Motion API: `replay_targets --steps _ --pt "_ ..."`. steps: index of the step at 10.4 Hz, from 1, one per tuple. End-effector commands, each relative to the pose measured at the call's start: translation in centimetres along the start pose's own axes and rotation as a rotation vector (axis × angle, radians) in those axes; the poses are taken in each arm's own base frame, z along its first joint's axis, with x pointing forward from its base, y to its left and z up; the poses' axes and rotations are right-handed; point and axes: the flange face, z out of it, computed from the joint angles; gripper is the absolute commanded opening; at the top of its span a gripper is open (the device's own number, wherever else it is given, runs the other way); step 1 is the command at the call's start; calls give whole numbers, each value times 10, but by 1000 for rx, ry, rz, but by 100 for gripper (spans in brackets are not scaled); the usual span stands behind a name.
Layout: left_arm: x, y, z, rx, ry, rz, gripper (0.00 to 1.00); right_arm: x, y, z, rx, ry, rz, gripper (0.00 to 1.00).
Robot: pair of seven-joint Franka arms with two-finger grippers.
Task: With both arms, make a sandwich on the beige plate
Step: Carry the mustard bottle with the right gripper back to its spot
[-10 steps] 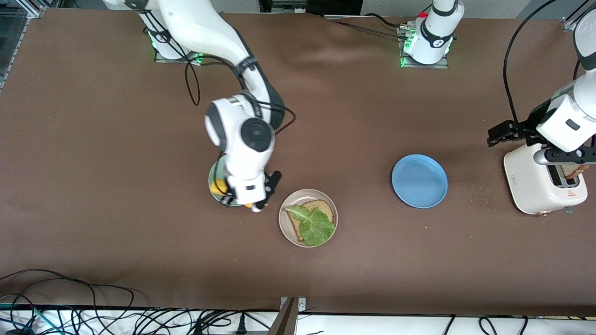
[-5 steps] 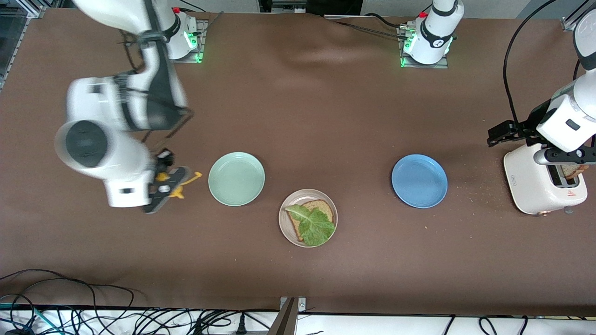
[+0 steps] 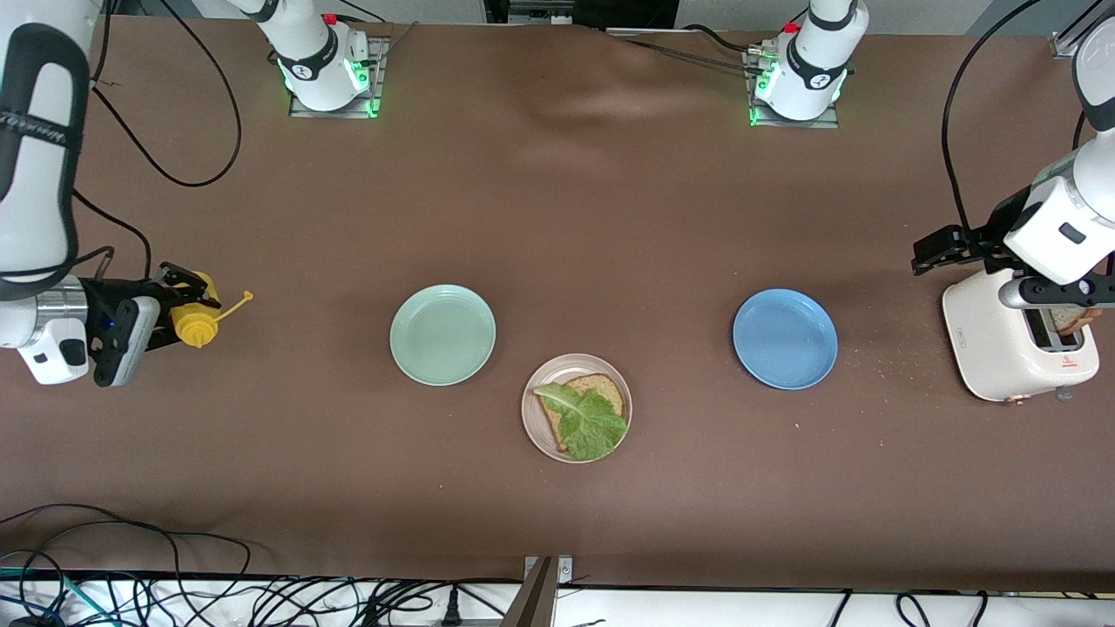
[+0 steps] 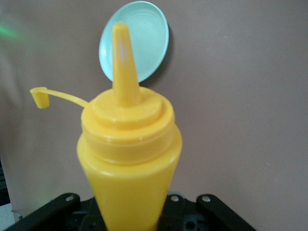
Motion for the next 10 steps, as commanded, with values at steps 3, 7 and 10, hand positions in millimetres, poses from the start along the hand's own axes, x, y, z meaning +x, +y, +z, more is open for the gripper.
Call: replay_targets --steps 3,7,10 --pt "1 1 -5 -10 -5 -1 100 -82 18 73 95 293 -263 0" --pt "2 1 -6 -10 -3 -1 100 -130 21 129 59 425 -463 0" --pt "1 1 -5 -9 -5 -2 100 -170 37 166 22 544 -606 0"
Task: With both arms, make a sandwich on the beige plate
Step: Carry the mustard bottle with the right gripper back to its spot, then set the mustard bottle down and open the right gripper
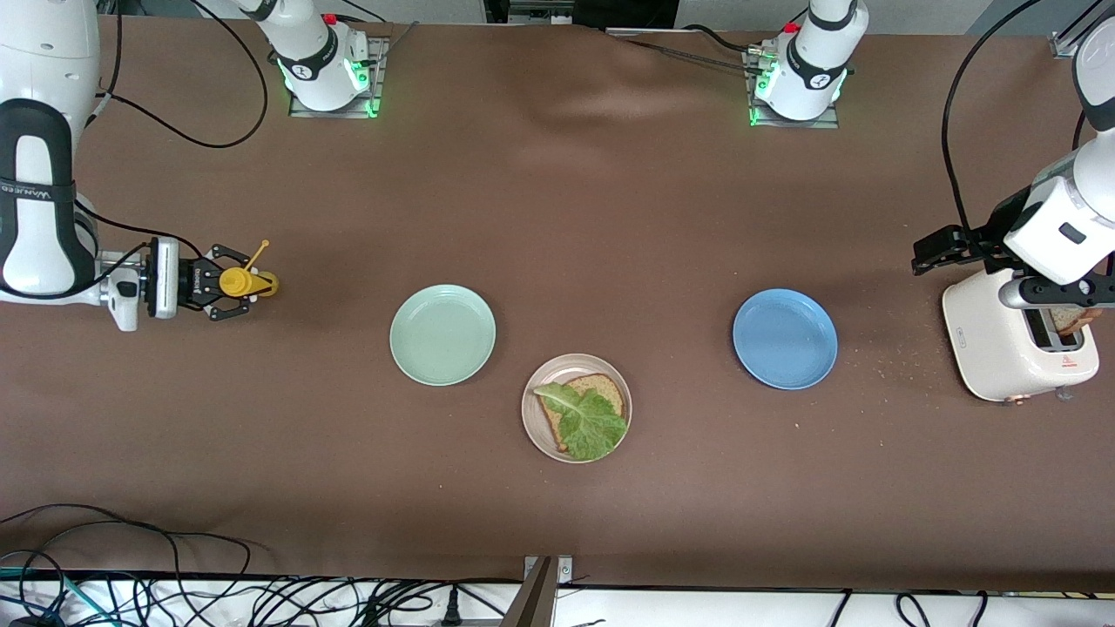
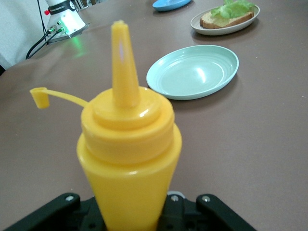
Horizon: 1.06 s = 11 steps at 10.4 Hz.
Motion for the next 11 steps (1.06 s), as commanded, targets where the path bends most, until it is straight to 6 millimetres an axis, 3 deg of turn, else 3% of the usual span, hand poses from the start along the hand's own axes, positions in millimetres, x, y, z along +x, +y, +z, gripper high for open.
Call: replay_targets --steps 1,3,6,7,8,9,10,11 --pt "1 1 -5 -9 -5 -2 100 -31 -8 7 -39 91 -75 0" --pt "1 1 -5 -9 -5 -2 100 -60 -10 26 -70 190 -96 0" --pt "1 1 -5 -10 -3 -2 100 -66 -9 31 -78 191 -107 0" --pt "1 1 -5 -9 -5 -2 100 -66 -9 31 -80 189 -109 6" --pt "1 1 -5 -10 -3 -2 100 -65 -8 31 -78 188 -108 37" --pt "1 1 -5 -9 -5 -2 100 -63 -7 31 -79 185 -107 50" --pt "1 2 -5 -10 -5 0 100 -62 -6 31 -79 185 -103 81" --pt "1 2 -5 -10 -5 0 100 -61 -5 30 -77 185 -104 100"
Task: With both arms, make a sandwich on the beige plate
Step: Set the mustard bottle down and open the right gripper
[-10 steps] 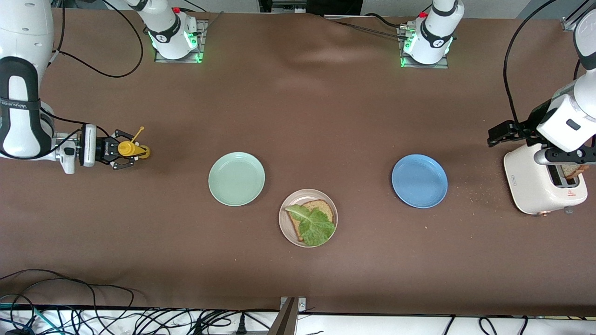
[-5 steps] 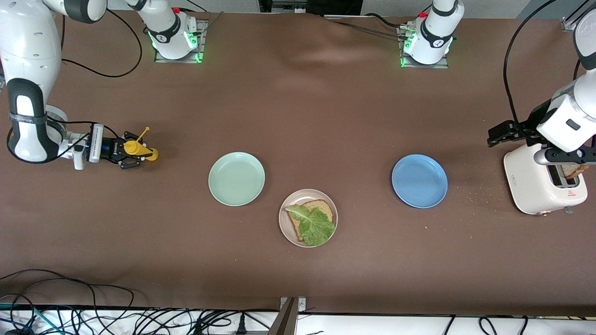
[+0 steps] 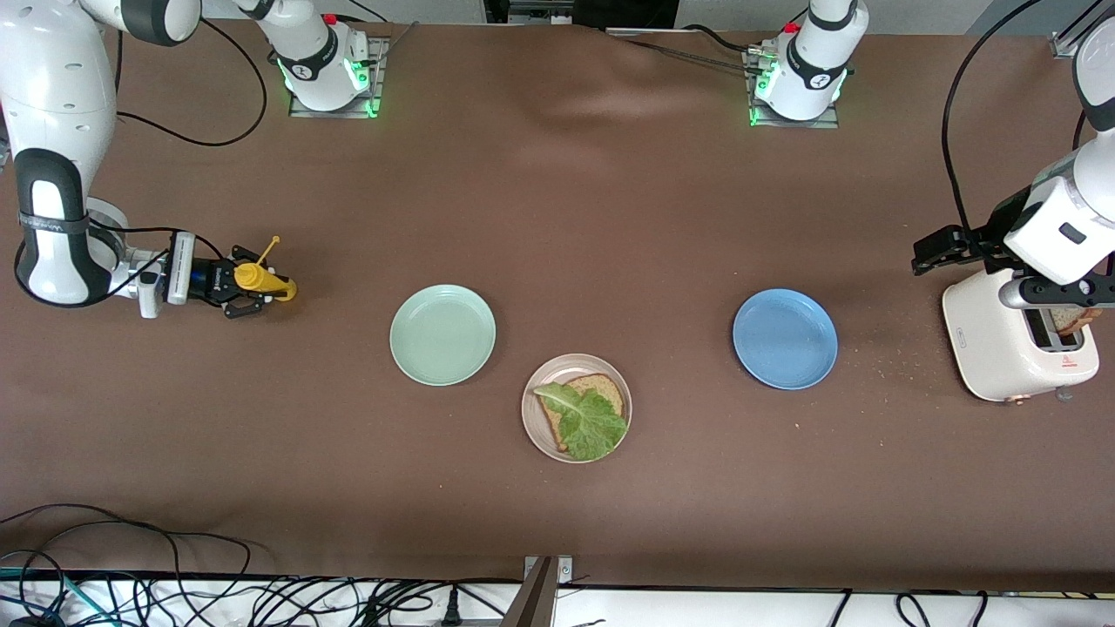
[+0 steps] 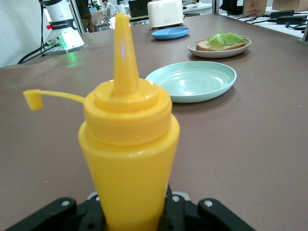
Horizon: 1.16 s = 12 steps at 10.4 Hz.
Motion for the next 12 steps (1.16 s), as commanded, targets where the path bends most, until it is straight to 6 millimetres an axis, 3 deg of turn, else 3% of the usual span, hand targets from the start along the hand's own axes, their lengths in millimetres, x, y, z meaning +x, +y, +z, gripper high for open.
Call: replay_targets --steps 1,4,8,10,12 --pt "1 2 -5 -10 -3 0 100 3 5 -4 -18 15 -18 100" --pt "1 1 -5 -9 -5 -2 100 0 0 -30 -29 13 -2 100" --pt "1 2 -5 -10 -5 0 100 -11 -7 -99 11 -106 43 100" --pt "1 1 -5 -9 -5 -2 100 10 9 -132 23 -205 144 100" --pt "1 1 -5 -9 -5 -2 100 68 36 -155 60 -312 271 100"
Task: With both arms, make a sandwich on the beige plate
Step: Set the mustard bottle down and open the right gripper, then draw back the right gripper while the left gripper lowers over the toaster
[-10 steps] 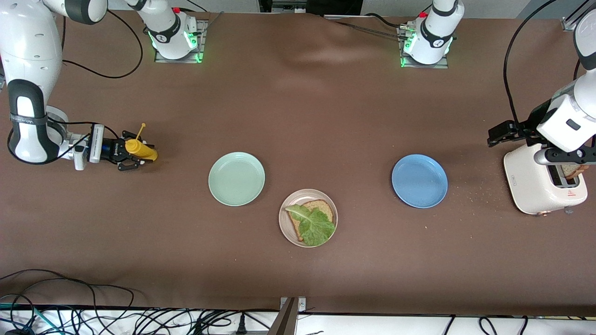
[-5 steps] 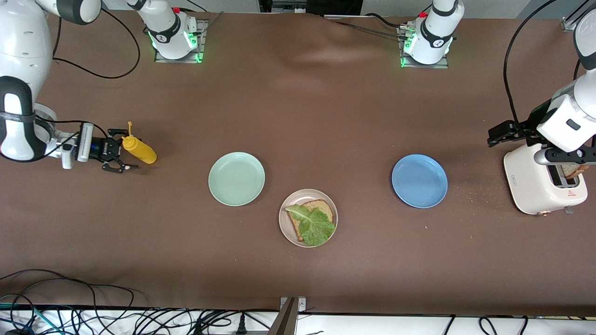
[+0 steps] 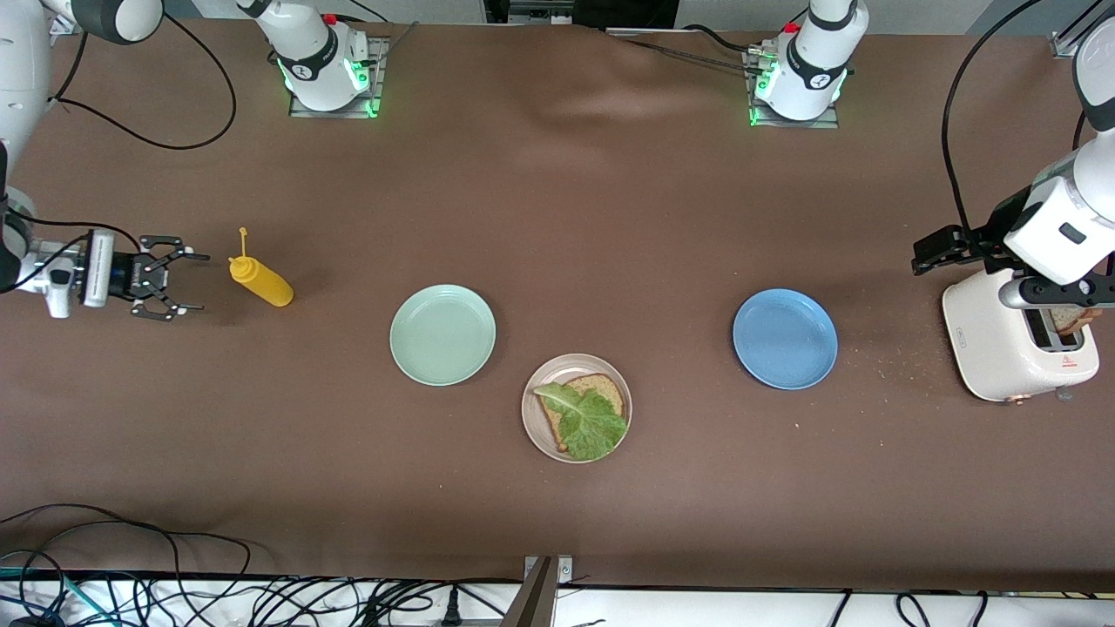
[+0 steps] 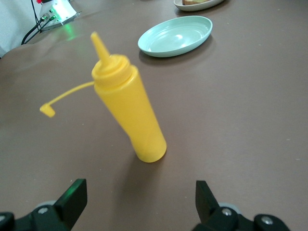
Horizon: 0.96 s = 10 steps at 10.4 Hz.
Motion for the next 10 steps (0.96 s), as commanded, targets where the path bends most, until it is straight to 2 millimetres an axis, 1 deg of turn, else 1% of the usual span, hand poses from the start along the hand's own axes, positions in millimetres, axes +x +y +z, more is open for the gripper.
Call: replay_targets --steps 1,2,3,5,7,8,9,10 --pt "2 1 -3 -8 -7 -5 100 78 14 -45 41 -138 163 100" --pt "10 -5 12 -9 -33 -20 100 111 17 -55 47 -183 239 100" --pt "10 -12 12 -10 -32 -31 100 143 11 -63 69 -211 338 100" --pt "11 -10 14 -5 -36 -29 100 206 6 -72 26 -290 512 100" --pt "15 -17 21 3 -45 -40 100 261 -1 -62 -25 -364 685 100" --pt "17 -29 26 2 -54 -60 100 292 -3 -58 -66 -400 753 100" --pt "18 -35 27 6 -55 -69 100 317 -7 -53 -108 -434 829 100" --pt "18 -43 27 22 -55 -77 100 337 -11 -54 -156 -436 931 100"
